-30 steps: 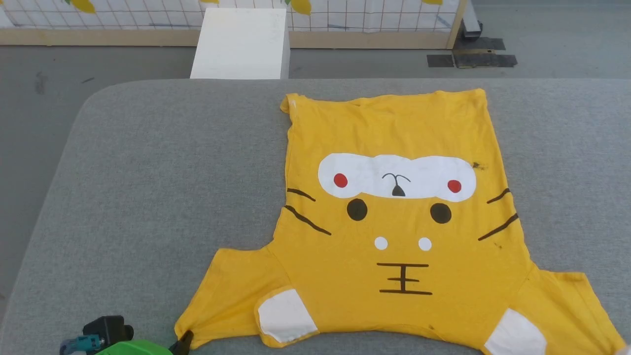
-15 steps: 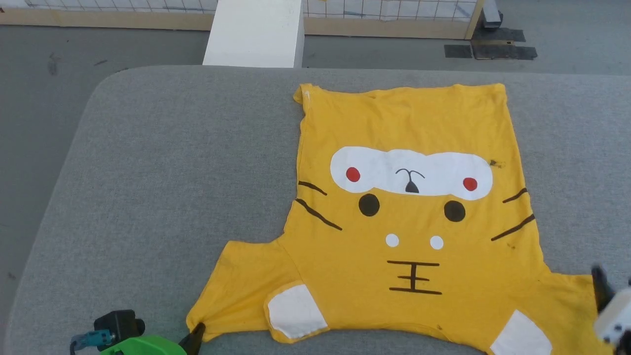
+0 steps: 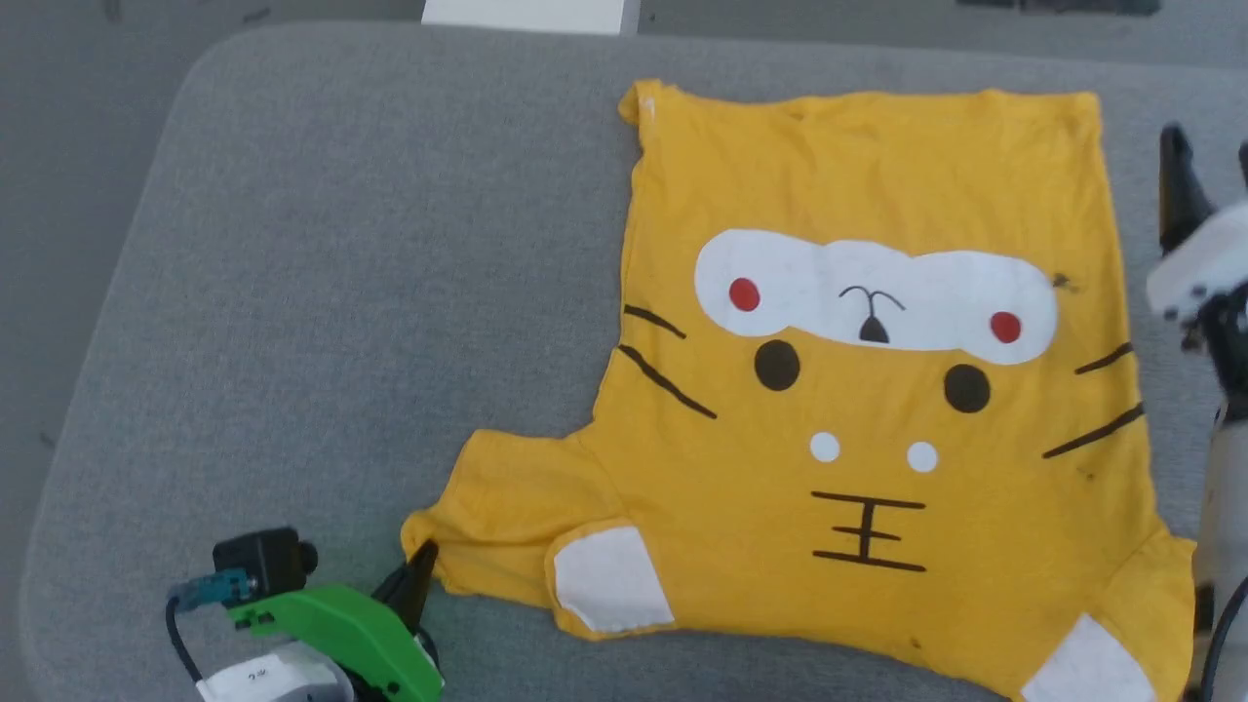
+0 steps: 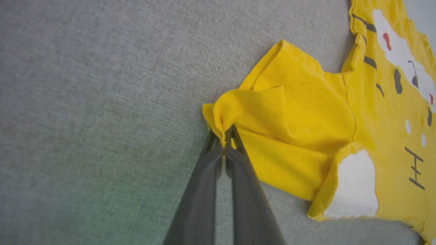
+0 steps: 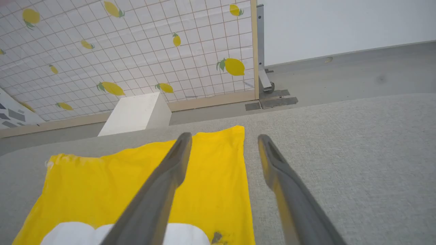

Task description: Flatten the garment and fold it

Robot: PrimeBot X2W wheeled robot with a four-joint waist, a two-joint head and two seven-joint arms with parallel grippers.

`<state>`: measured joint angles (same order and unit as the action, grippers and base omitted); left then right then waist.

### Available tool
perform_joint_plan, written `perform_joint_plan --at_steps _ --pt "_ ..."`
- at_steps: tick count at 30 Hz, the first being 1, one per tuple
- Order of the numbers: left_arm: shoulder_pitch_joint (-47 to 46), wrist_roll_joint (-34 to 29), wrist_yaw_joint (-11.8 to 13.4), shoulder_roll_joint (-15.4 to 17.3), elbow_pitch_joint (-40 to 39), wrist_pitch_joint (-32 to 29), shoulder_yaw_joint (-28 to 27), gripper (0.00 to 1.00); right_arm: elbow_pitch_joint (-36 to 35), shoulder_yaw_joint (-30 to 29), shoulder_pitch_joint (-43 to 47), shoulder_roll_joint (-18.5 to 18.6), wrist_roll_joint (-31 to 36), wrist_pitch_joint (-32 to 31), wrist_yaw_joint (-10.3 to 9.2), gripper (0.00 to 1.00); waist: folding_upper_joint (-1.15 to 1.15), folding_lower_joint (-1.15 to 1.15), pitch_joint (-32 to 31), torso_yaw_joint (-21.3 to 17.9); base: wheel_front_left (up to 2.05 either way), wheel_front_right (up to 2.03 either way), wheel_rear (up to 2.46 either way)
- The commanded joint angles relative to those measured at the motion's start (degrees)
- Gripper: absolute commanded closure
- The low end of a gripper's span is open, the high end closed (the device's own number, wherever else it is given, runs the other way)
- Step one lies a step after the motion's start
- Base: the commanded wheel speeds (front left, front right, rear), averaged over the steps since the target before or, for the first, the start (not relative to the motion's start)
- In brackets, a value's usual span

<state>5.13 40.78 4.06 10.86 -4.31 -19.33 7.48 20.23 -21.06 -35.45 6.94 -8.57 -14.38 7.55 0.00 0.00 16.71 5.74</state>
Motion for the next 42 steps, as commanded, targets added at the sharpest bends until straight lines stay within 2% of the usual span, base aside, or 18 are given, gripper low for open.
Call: perform_joint_plan --at_steps 1,8,14,19,23,25,29,34,38,42 --pt "-1.68 -0.62 -0.43 -0.01 -0.26 0.66 0.25 1.0 2.63 -0.21 -4.07 0.65 1.71 -0.93 -0.06 0.0 0.0 0.0 6.33 4.31 0.0 0.0 0.0" --pt "-5.41 -0.81 -2.26 -2.08 -0.95 2.29 2.76 1.0 11.93 -7.45 -19.99 3.94 12.95 -10.1 -0.06 0.0 0.0 0.0 14.29 9.43 0.0 0.0 0.0" --pt "-6.86 -0.61 -3.32 -3.25 -0.89 3.78 3.79 1.0 11.92 -14.75 -26.84 4.16 23.79 -22.81 -0.06 0.0 0.0 0.0 18.43 12.34 0.0 0.0 0.0" --pt "-7.13 -0.65 -3.62 -3.45 -0.45 4.7 3.97 1.0 9.7 -17.36 -28.29 2.94 29.81 -32.74 -0.06 0.02 0.0 0.0 19.57 12.69 0.0 0.0 0.0" --pt "-7.52 -0.74 -3.59 -3.49 -0.2 5.12 3.99 1.0 7.98 -16.71 -28.19 2.42 30.99 -37.02 -0.06 0.98 0.0 0.0 19.37 12.05 0.0 0.0 0.0" --pt "-7.67 -0.86 -3.6 -3.43 0.01 5.36 3.99 1.0 7.5 -15.41 -27.94 3.23 29.78 -34.59 -0.06 1.0 0.0 0.0 18.76 11.58 0.0 0.0 0.0" --pt "-7.48 -1.02 -3.52 -3.14 0.75 5.87 3.75 1.0 5.98 -11.99 -24.16 4.3 24.19 -22.0 -0.06 1.0 0.0 0.0 15.63 10.24 0.0 0.0 0.0" --pt "-5.84 -1.45 -2.78 -1.94 1.05 6.02 2.96 1.0 2.23 -8.57 -11.69 6.28 17.97 -6.29 -0.06 1.0 0.0 0.0 9.12 7.23 0.0 0.0 0.0" --pt "-3.74 -1.55 -1.95 -0.84 0.66 5.45 2.34 1.0 -2.42 -10.2 0.04 6.08 15.27 -0.47 -0.06 1.0 0.0 0.0 3.6 4.28 0.0 0.0 0.0" --pt "-1.02 -1.27 -1.09 0.14 -0.47 4.31 1.89 1.0 -8.83 -14.32 11.49 2.93 12.9 -1.02 -0.06 1.0 0.0 0.0 -0.54 1.21 0.0 0.0 0.0"
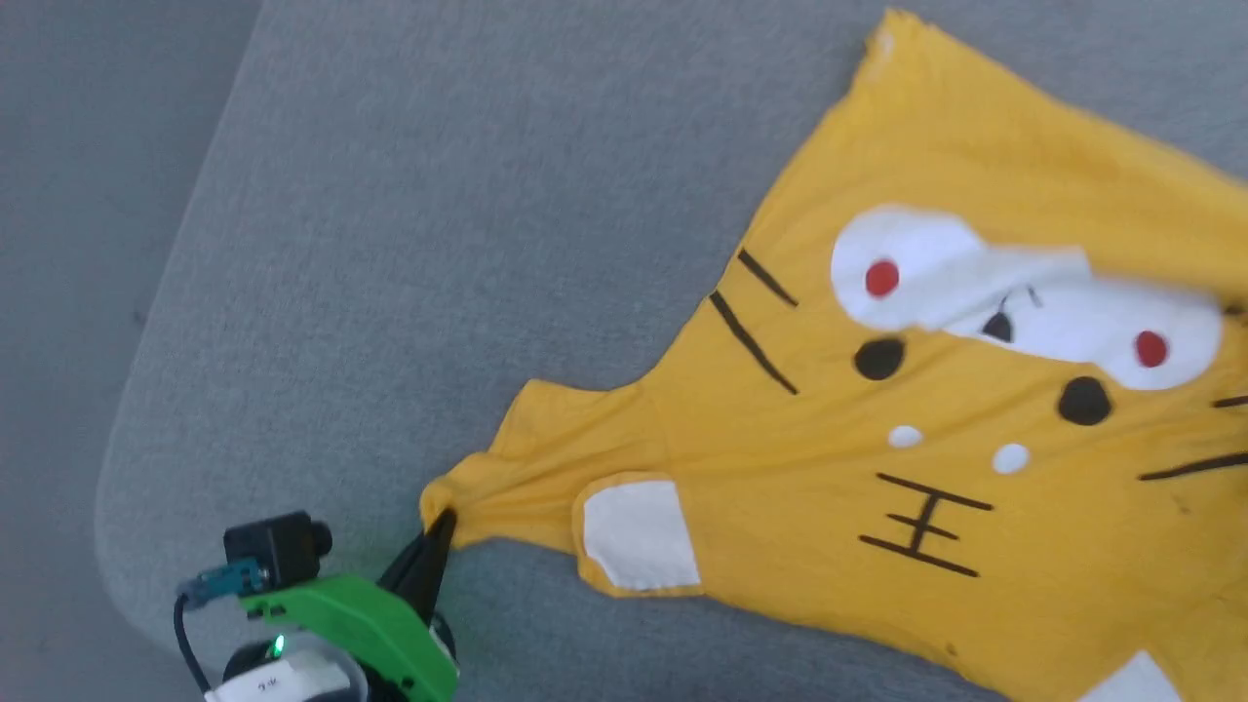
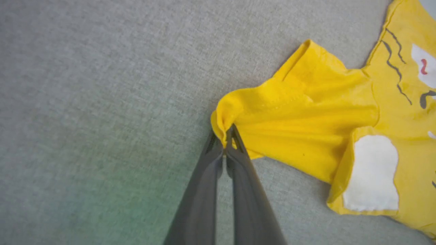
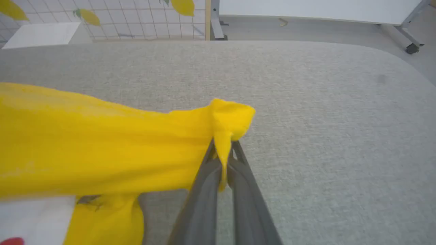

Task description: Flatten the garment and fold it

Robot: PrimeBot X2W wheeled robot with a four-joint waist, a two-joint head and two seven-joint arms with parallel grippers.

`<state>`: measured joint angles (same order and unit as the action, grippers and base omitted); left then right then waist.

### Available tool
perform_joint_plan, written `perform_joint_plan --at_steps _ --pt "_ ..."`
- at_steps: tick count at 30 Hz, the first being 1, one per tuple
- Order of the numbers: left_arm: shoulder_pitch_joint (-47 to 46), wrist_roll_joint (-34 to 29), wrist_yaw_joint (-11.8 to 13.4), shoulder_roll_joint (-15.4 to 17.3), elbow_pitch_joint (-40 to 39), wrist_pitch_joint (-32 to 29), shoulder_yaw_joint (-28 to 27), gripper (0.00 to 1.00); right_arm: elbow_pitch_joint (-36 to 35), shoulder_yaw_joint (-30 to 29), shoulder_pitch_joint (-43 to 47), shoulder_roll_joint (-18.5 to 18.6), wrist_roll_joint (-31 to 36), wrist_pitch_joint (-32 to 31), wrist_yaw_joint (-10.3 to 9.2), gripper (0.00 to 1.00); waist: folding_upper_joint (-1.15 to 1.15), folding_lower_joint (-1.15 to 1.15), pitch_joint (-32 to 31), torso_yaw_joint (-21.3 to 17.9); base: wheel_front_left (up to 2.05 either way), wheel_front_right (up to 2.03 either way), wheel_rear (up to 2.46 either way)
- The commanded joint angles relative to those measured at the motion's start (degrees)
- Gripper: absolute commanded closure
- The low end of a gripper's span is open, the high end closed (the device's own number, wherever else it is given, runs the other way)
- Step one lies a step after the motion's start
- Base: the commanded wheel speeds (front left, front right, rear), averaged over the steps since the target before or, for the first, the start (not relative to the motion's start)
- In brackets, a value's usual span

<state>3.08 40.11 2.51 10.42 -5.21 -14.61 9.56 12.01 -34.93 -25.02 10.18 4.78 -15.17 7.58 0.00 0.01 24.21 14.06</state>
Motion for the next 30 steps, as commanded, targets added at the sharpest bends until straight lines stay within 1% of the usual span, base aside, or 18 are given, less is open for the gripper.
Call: perform_joint_plan --at_steps 1,2,5,7,11,15,17,19,20,22,24,25,26,28,30 --pt "1.75 -0.58 0.74 0.86 0.13 -0.74 -0.32 1.0 -2.41 -1.54 4.02 -1.49 -0.94 -1.38 -0.09 1.0 0.0 -0.01 -9.04 -7.95 0.0 0.0 0.0" --pt "3.49 -0.37 1.44 1.37 -0.8 -1.35 -0.7 1.0 -6.87 -4.4 10.6 -4.27 -2.57 -5.22 -0.09 1.0 0.0 -0.01 -10.98 -9.9 0.0 0.0 0.0" --pt "4.76 -0.24 1.96 1.77 -1.84 -1.94 -0.87 1.0 -9.97 -6.95 16.06 -6.21 -4.33 -10.72 -0.09 1.0 0.0 -0.01 -12.1 -11.45 0.0 0.0 0.0" --pt "5.16 -0.25 2.18 1.99 -2.42 -2.28 -0.84 1.0 -10.26 -7.99 18.7 -6.87 -5.9 -14.77 -0.09 1.0 0.0 -0.01 -12.44 -12.09 0.0 0.0 0.0" --pt "5.46 -0.41 2.53 2.44 -3.08 -3.02 -0.62 1.0 -7.77 -8.23 21.97 -7.25 -9.67 -22.12 -0.09 1.0 0.0 -0.01 -12.73 -12.83 0.0 0.0 0.0" --pt "5.31 -0.51 2.72 2.66 -3.52 -3.64 -0.23 1.0 -2.35 -7.67 22.64 -7.28 -12.95 -25.29 -0.09 1.0 0.0 -0.01 -12.72 -12.93 0.0 0.0 0.0" --pt "5.3 -0.56 2.74 2.76 -3.67 -3.91 0.02 1.0 -0.77 -7.37 22.76 -7.28 -12.99 -25.7 -0.09 1.0 0.0 -0.01 -12.8 -12.75 0.0 0.0 0.0" --pt "5.32 -0.55 2.77 2.83 -3.75 -4.15 0.2 1.0 -0.66 -6.86 22.7 -7.29 -12.48 -25.4 -0.09 0.18 0.0 -0.01 -13.0 -12.56 0.0 0.0 0.0" --pt "5.33 -0.55 2.78 2.88 -3.77 -4.25 0.26 1.0 -1.13 -6.79 22.51 -7.29 -12.13 -24.84 -0.09 0.0 0.0 -0.01 -13.1 -12.49 0.0 0.0 0.0" --pt "5.34 -0.53 2.77 3.0 -3.77 -4.45 0.42 1.0 -2.91 -6.28 21.82 -7.29 -11.16 -23.02 -0.09 0.0 0.0 -0.01 -13.35 -12.33 0.0 0.0 0.0" --pt "5.32 -0.55 2.78 3.1 -3.81 -4.56 0.52 1.0 -5.23 -5.49 20.1 -7.29 -10.8 -19.41 -0.09 0.0 0.0 -0.01 -13.42 -12.23 0.0 0.0 0.0" --pt "5.28 -0.55 2.78 3.11 -3.84 -4.59 0.59 1.0 -6.38 -4.17 18.94 -7.29 -10.87 -17.24 -0.09 0.0 0.0 -0.01 -13.39 -12.19 0.0 0.0 0.0" --pt "5.23 -0.55 2.77 3.13 -3.85 -4.62 0.65 1.0 -7.23 -2.7 18.0 -7.29 -11.05 -15.29 -0.09 0.0 0.0 -0.01 -13.35 -12.15 0.0 0.0 0.0" --pt "4.97 -0.55 2.7 3.13 -3.88 -4.7 0.84 1.0 -8.49 2.05 15.95 -7.17 -11.82 -10.88 -0.09 0.0 0.0 -0.01 -13.1 -11.92 0.0 0.0 0.0" --pt "4.5 -0.58 2.62 3.12 -3.91 -4.7 0.99 1.0 -8.74 7.51 13.57 -6.16 -13.11 -6.29 -0.09 0.0 0.0 -0.01 -12.59 -11.58 0.0 0.0 0.0"
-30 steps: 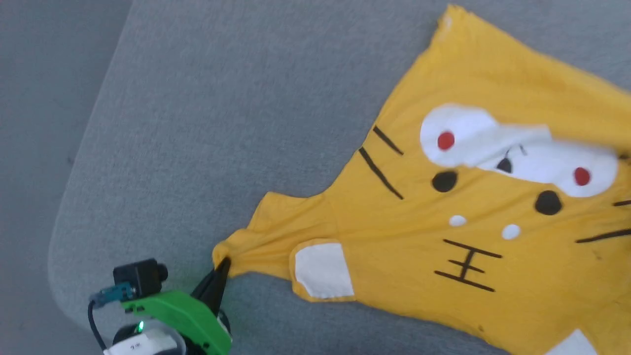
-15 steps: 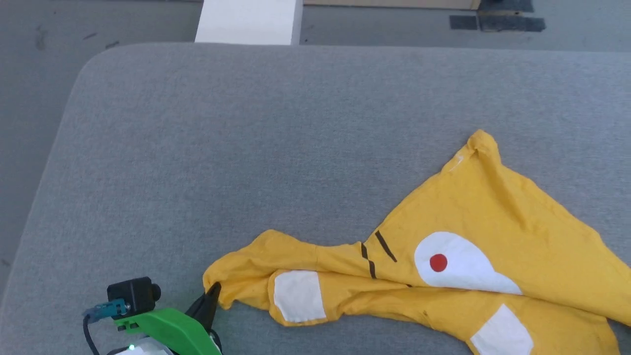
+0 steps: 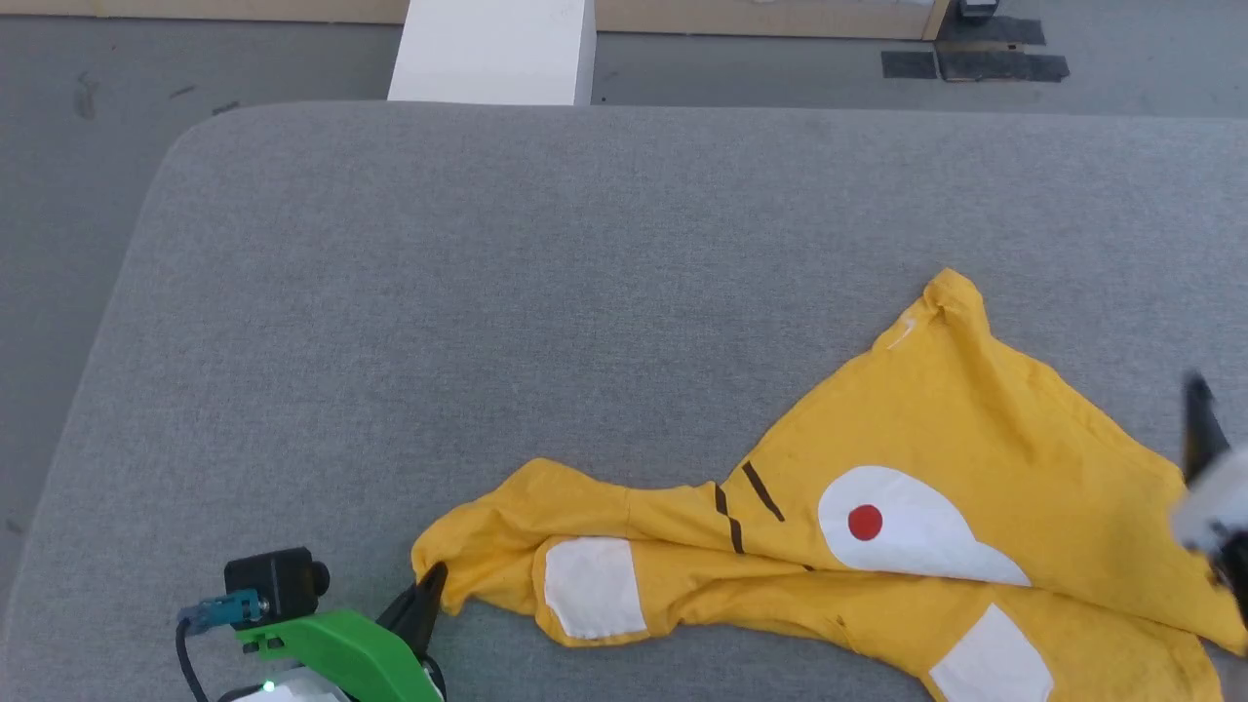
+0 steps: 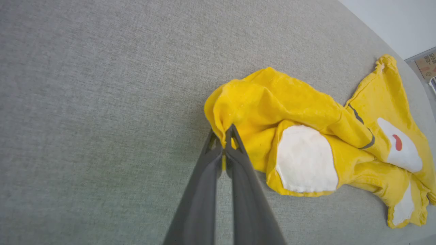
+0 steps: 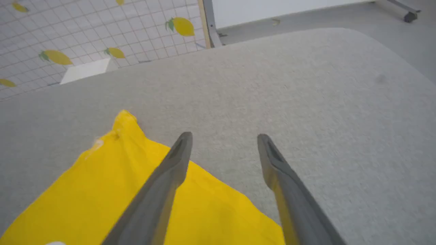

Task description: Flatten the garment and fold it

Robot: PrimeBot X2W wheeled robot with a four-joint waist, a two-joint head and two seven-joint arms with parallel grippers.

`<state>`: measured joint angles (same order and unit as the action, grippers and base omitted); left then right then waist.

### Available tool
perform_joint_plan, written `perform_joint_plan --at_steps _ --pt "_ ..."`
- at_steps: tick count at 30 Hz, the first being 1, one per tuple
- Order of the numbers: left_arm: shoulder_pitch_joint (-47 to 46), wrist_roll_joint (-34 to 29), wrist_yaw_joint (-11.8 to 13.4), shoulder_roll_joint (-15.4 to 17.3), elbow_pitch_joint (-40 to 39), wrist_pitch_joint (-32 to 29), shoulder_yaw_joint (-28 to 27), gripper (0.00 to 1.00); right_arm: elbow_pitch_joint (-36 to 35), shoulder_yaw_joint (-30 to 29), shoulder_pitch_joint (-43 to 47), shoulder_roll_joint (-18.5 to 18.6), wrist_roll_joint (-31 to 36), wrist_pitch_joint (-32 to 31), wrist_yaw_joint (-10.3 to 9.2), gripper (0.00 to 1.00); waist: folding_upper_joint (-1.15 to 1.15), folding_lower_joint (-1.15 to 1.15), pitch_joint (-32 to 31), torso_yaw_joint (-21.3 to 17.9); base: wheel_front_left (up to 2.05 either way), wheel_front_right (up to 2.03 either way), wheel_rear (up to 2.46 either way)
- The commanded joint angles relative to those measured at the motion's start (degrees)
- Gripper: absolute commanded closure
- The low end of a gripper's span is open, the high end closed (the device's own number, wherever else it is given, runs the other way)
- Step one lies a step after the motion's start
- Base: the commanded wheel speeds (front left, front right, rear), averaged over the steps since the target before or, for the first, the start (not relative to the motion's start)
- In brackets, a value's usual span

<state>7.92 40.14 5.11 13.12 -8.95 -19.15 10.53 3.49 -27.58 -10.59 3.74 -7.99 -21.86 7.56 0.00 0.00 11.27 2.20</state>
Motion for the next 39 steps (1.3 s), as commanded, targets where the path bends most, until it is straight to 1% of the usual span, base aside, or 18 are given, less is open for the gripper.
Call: perform_joint_plan --at_steps 1,3,5,9,11,14,19,22,23,24,25,26,27,28,31,32,35,39 --pt "-0.62 -0.65 -0.03 0.39 -0.21 -0.1 0.11 1.0 0.25 3.51 -2.3 1.22 -1.25 2.94 -0.08 0.0 0.0 0.0 0.74 0.49 0.0 0.0 0.0" --pt "-1.2 -0.69 -0.2 0.32 -0.23 -0.02 0.32 1.0 2.43 8.97 -5.13 3.03 -2.55 6.44 -0.08 0.0 0.0 0.0 1.6 1.01 0.0 0.0 0.0" --pt "-1.79 -0.74 -0.33 0.23 -0.13 0.05 0.52 1.0 5.86 13.35 -8.19 4.46 -2.84 8.27 -0.08 0.0 0.0 0.0 2.45 1.66 0.0 0.0 0.0" --pt "-3.15 -1.06 -0.7 0.11 0.14 0.21 1.13 1.0 14.59 19.53 -15.44 6.77 -1.6 6.35 -0.08 0.0 0.0 0.0 4.43 3.49 0.0 0.0 0.0" --pt "-3.87 -1.14 -0.92 -0.01 0.32 0.31 1.43 1.0 18.95 21.66 -19.19 7.65 -0.35 3.33 -0.08 0.0 0.0 0.0 5.45 4.5 0.0 0.0 0.0" --pt "-4.76 -1.18 -1.22 -0.24 0.75 0.54 1.8 1.0 24.92 23.49 -24.71 8.5 2.33 -3.12 -0.08 0.0 0.0 0.0 6.79 5.83 0.0 0.0 0.0" --pt "-6.01 -1.19 -1.72 -0.7 1.54 0.94 2.46 1.0 31.63 23.5 -31.45 8.74 7.92 -15.55 -0.08 0.0 0.0 0.0 8.44 7.48 0.0 0.0 0.0" --pt "-6.54 -1.2 -2.0 -1.0 2.1 1.28 2.84 1.0 33.83 22.98 -33.65 8.37 11.05 -23.18 -0.08 0.0 0.0 0.0 8.91 8.14 0.0 0.0 0.0" --pt "-6.63 -1.2 -2.05 -1.08 2.26 1.39 2.93 1.0 34.26 22.67 -33.95 8.25 11.8 -25.35 -0.08 0.12 0.0 0.0 8.98 8.24 0.0 0.0 0.0" --pt "-6.71 -1.2 -2.09 -1.19 2.46 1.51 3.05 1.0 34.63 22.23 -34.12 8.06 12.62 -28.03 -0.08 0.5 0.0 0.0 9.0 8.33 0.0 0.0 0.0" --pt "-6.74 -1.19 -2.11 -1.27 2.61 1.59 3.14 1.0 34.69 21.81 -34.14 7.9 13.18 -29.97 -0.08 0.64 0.0 0.0 8.99 8.36 0.0 0.0 0.0" --pt "-6.78 -1.15 -2.14 -1.38 2.78 1.67 3.24 1.0 34.47 21.37 -34.01 7.69 13.82 -32.15 -0.08 0.81 0.0 0.0 8.93 8.36 0.0 0.0 0.0" --pt "-6.8 -1.12 -2.14 -1.44 2.9 1.72 3.29 1.0 33.94 21.2 -33.83 7.52 14.28 -33.43 -0.08 0.95 0.0 0.0 8.87 8.31 0.0 0.0 0.0" --pt "-6.85 -1.09 -2.12 -1.48 3.03 1.79 3.3 1.0 32.83 21.12 -33.61 7.26 14.46 -33.9 -0.08 1.0 0.0 0.0 8.81 8.18 0.0 0.0 0.0" --pt "-7.24 -1.37 -2.2 -1.3 3.37 2.57 3.03 1.0 30.03 20.68 -32.67 6.61 13.66 -31.9 -0.08 1.0 0.0 0.0 8.33 7.41 0.0 0.0 0.0" --pt "-7.63 -1.97 -2.24 -1.05 3.66 4.27 2.38 1.0 27.97 21.29 -31.37 6.27 12.09 -27.22 -0.08 1.0 0.0 0.0 6.73 6.12 0.0 0.0 0.0" --pt "-9.46 -2.81 -2.42 -0.62 3.08 6.17 1.45 1.0 25.94 21.55 -31.38 6.62 10.45 -22.79 -0.08 1.0 0.0 0.0 6.42 5.01 0.0 0.0 0.0" --pt "-15.03 -3.39 -3.17 0.17 2.13 7.34 0.26 1.0 23.24 21.2 -33.07 7.09 8.83 -17.04 -0.08 1.0 0.0 0.0 6.4 3.49 0.0 0.0 0.0"
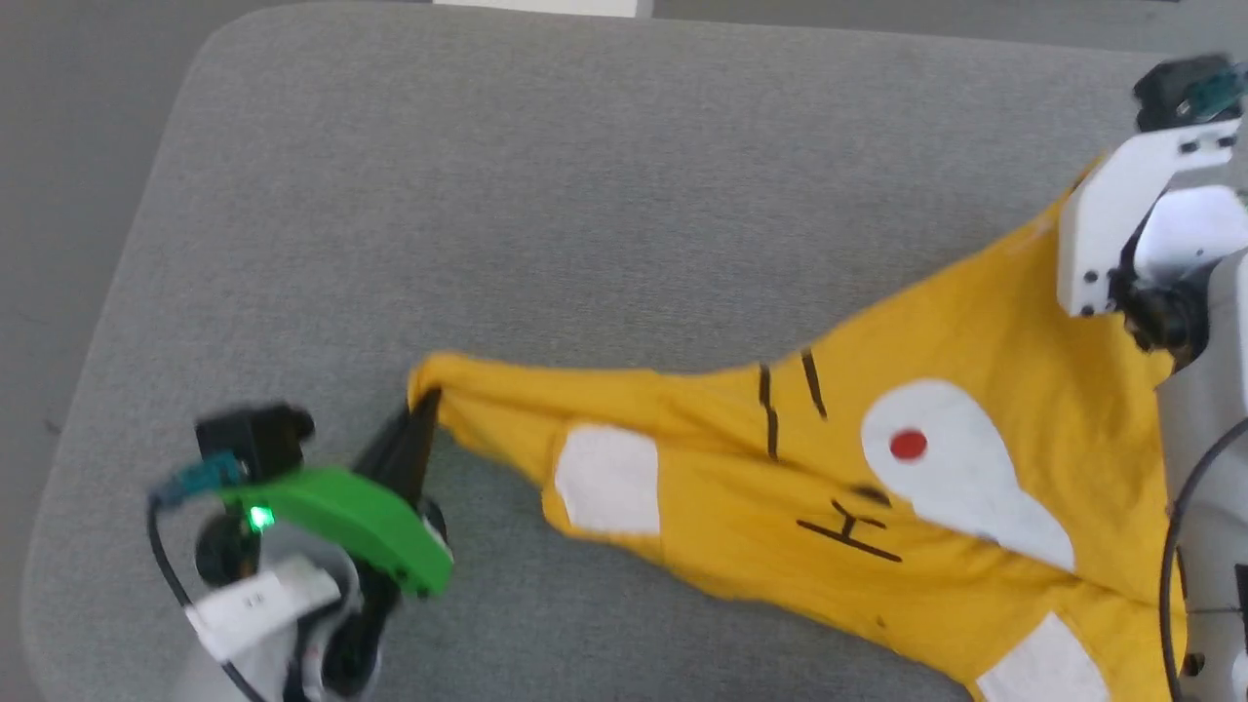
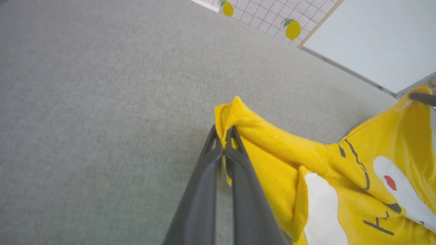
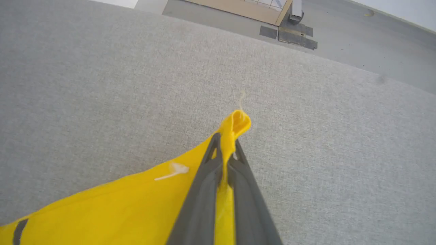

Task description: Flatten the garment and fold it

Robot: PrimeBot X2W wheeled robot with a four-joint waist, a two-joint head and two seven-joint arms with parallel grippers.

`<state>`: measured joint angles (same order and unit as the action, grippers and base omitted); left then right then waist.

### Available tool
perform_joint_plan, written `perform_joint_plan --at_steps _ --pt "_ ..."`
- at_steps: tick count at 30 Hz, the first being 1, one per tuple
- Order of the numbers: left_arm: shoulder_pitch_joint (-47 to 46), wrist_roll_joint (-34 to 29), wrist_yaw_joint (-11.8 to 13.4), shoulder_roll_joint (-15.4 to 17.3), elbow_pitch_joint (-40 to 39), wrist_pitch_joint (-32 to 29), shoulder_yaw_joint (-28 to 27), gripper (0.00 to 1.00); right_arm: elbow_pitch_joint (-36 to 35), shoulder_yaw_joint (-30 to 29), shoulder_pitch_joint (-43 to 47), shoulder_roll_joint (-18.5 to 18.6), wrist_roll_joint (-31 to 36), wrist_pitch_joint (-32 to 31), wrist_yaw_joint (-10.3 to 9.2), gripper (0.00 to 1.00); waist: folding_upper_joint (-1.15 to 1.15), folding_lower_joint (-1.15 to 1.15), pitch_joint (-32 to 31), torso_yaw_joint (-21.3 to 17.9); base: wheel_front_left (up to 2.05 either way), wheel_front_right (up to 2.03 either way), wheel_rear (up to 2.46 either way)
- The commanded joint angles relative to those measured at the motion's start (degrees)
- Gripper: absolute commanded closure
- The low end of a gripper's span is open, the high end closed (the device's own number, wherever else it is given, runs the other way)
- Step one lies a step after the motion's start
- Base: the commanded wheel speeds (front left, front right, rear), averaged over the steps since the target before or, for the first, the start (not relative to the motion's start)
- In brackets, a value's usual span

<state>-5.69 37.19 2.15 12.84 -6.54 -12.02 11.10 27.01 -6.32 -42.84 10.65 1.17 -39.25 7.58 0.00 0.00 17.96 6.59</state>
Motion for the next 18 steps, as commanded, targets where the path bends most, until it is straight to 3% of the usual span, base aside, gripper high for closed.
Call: perform_joint_plan --at_steps 1,5,9,10,18 --pt "-3.69 -0.2 -0.44 0.64 -0.43 -0.03 -0.7 1.0 -0.81 -0.42 -1.61 0.27 -0.64 1.59 -0.09 1.0 0.0 0.0 -0.29 -1.31 0.0 0.0 0.0" --pt "-14.26 3.1 -0.65 0.2 0.44 -2.1 -3.19 1.0 -2.44 -1.12 -6.06 0.8 -0.95 4.77 -0.09 1.0 0.0 0.0 0.56 -2.67 0.0 0.0 0.0" --pt "-27.86 6.85 2.19 -1.95 4.69 -2.24 -7.79 1.0 -3.58 -1.41 -12.3 1.34 -0.7 6.45 -0.09 1.0 0.0 0.0 2.42 -4.01 0.0 0.0 0.0" --pt "-38.7 6.84 3.63 -1.38 9.35 -1.36 -10.14 1.0 -3.86 -1.28 -18.11 1.63 0.07 7.79 -0.09 1.0 0.0 0.0 4.66 -5.66 0.0 0.0 0.0" --pt "-61.99 6.43 5.62 -1.19 18.53 4.46 -13.82 1.0 -3.88 -1.15 -31.32 1.94 3.71 14.6 -0.09 1.0 0.0 0.0 9.8 -8.78 0.0 0.0 0.0"
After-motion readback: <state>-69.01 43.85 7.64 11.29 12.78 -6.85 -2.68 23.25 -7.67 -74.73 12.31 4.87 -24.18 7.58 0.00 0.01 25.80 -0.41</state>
